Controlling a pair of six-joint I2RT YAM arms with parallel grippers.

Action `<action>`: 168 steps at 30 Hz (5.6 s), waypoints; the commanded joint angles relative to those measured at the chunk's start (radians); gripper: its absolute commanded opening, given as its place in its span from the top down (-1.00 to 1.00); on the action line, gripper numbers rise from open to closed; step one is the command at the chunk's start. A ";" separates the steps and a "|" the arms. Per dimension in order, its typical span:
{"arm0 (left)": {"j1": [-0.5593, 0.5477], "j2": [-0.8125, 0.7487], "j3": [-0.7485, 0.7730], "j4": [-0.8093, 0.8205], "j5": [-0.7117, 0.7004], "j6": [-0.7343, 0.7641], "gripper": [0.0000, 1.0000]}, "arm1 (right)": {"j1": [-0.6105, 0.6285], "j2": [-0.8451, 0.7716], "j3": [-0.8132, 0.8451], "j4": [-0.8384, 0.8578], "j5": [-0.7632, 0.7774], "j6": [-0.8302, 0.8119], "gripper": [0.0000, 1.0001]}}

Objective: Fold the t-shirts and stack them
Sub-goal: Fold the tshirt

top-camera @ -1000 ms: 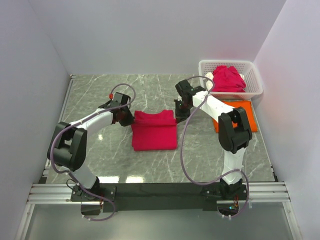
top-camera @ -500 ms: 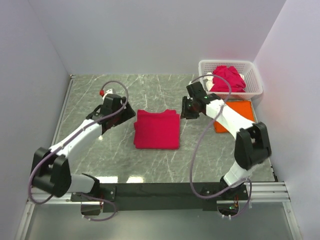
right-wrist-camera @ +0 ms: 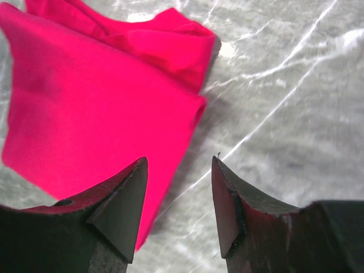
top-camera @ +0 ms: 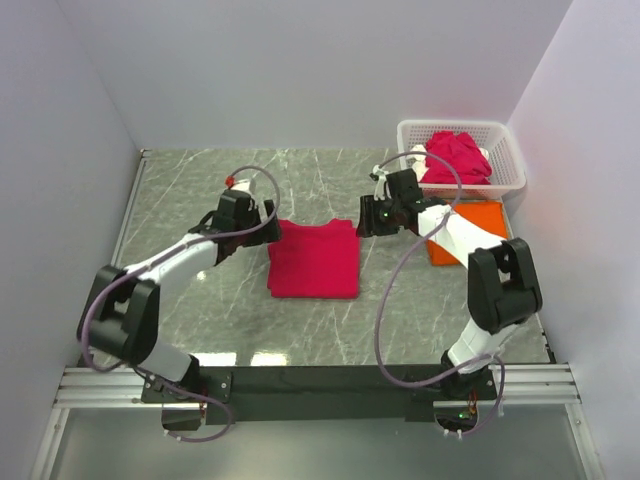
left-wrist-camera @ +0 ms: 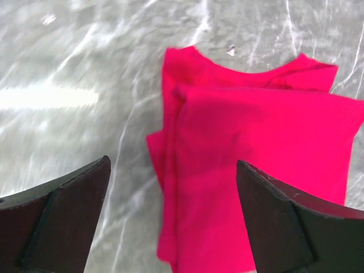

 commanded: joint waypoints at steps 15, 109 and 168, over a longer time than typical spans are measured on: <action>0.055 0.353 0.279 0.081 0.299 0.273 -0.79 | -0.065 0.253 0.147 0.115 -0.299 -0.131 -0.04; -0.140 -0.093 -0.174 0.188 0.132 -0.426 0.07 | 0.204 0.063 -0.198 0.630 -0.488 0.534 0.67; -0.656 0.058 0.247 -0.257 -0.451 0.112 -0.54 | -0.072 -0.388 -0.250 -0.222 0.183 0.315 -0.59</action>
